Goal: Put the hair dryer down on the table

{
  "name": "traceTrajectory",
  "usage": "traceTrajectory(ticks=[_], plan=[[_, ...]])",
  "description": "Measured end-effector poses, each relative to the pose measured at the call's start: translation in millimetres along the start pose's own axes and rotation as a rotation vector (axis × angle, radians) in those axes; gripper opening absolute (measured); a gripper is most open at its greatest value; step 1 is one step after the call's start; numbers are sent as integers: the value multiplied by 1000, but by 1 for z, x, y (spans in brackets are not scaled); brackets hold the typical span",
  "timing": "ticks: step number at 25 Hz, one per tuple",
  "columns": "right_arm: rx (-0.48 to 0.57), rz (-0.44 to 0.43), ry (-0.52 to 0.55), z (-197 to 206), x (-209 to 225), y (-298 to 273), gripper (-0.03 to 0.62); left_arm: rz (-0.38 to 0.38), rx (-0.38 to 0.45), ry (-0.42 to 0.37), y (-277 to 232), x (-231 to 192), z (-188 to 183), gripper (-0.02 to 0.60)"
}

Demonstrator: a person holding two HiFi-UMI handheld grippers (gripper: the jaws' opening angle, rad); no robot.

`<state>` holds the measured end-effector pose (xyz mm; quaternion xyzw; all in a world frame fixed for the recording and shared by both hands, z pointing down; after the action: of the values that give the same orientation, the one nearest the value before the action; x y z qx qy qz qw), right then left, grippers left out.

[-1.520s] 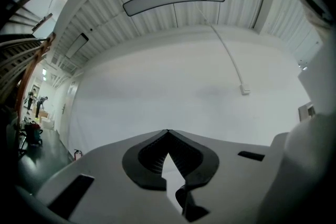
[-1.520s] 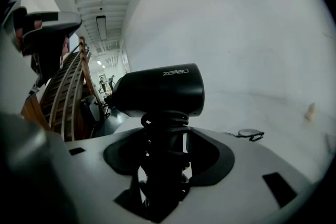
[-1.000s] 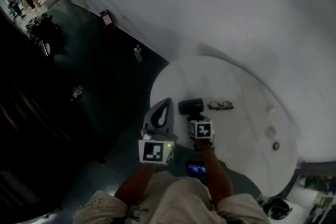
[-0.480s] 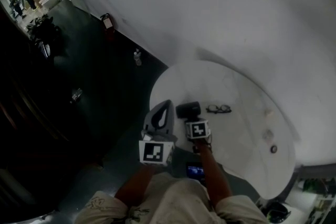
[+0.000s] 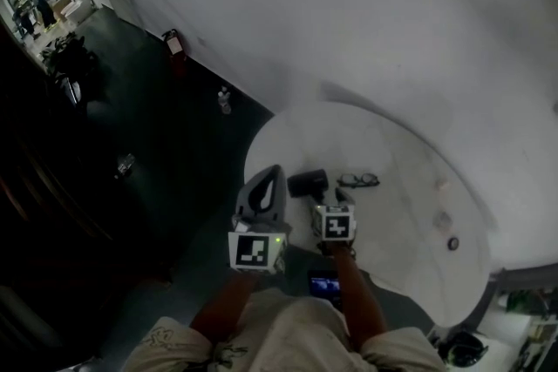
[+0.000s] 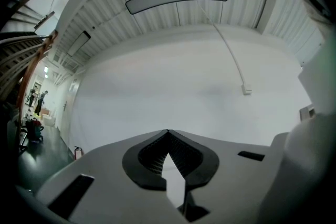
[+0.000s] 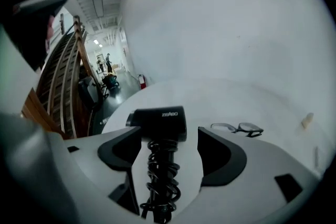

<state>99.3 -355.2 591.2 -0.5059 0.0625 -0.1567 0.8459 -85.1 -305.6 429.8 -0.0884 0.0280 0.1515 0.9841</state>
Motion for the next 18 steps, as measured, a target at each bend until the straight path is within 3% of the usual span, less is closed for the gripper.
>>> traceTrajectory(ticks=[4, 13, 18], plan=[[211, -1, -47, -9, 5, 46, 325, 12, -3, -11, -4, 5, -2, -3], [834, 143, -14, -18, 19, 158, 325, 46, 4, -23, -14, 22, -12, -3], [937, 194, 13, -20, 21, 199, 324, 67, 11, -38, -17, 35, -15, -3]])
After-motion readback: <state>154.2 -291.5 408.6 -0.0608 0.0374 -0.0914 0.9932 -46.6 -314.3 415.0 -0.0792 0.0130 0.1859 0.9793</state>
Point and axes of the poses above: the fingertips, and each gripper's own axes: y backward along the fingers, x to its right, z out of its underside, the point moved 9 cm from there along y, backward along the fingers, and after that the axes turned 14 degrees about -x, right-handed, at the moved point
